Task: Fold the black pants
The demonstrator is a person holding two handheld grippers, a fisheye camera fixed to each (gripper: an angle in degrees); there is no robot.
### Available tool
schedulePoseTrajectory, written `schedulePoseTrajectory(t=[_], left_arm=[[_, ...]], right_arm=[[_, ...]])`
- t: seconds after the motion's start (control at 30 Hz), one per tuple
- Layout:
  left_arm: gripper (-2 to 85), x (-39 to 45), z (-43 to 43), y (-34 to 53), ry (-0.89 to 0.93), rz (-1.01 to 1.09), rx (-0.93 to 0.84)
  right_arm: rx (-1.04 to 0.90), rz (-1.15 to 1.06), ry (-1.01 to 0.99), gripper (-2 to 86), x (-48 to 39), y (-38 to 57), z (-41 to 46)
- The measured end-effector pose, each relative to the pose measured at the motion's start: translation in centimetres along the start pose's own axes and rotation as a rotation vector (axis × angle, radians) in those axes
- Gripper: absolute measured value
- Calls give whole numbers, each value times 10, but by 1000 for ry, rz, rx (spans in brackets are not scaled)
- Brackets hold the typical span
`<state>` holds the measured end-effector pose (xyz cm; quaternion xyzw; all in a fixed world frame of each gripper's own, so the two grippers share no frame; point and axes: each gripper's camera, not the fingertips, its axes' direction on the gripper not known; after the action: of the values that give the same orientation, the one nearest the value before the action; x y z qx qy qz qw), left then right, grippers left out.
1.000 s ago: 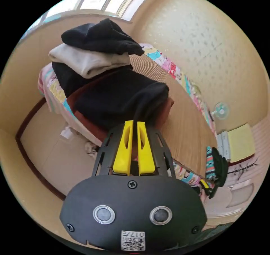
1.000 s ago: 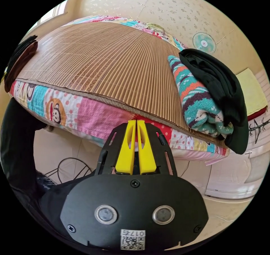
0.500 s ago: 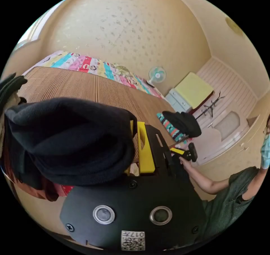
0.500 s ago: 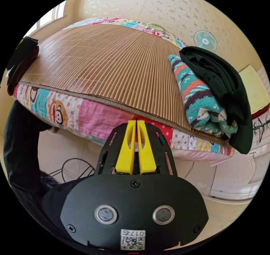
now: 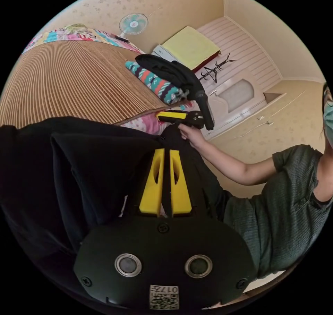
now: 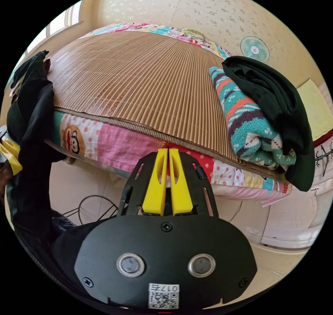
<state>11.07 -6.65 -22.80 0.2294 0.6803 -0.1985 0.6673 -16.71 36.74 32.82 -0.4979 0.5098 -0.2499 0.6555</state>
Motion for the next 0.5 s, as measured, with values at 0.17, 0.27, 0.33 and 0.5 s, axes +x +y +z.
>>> schedulePoseTrajectory(t=[0.17, 0.27, 0.33, 0.5], left_arm=[[50, 9, -58, 27, -31, 23, 135], [22, 20, -113, 42, -95, 83, 314], [8, 11, -143, 47, -211, 8, 407], [111, -83, -204, 43, -440, -476, 539]], right_arm=[[0, -9, 26, 6, 3, -2, 12], [-2, -16, 51, 7, 5, -1, 21], [-3, -19, 64, 7, 7, -1, 26], [-5, -19, 79, 6, 23, 5, 44]])
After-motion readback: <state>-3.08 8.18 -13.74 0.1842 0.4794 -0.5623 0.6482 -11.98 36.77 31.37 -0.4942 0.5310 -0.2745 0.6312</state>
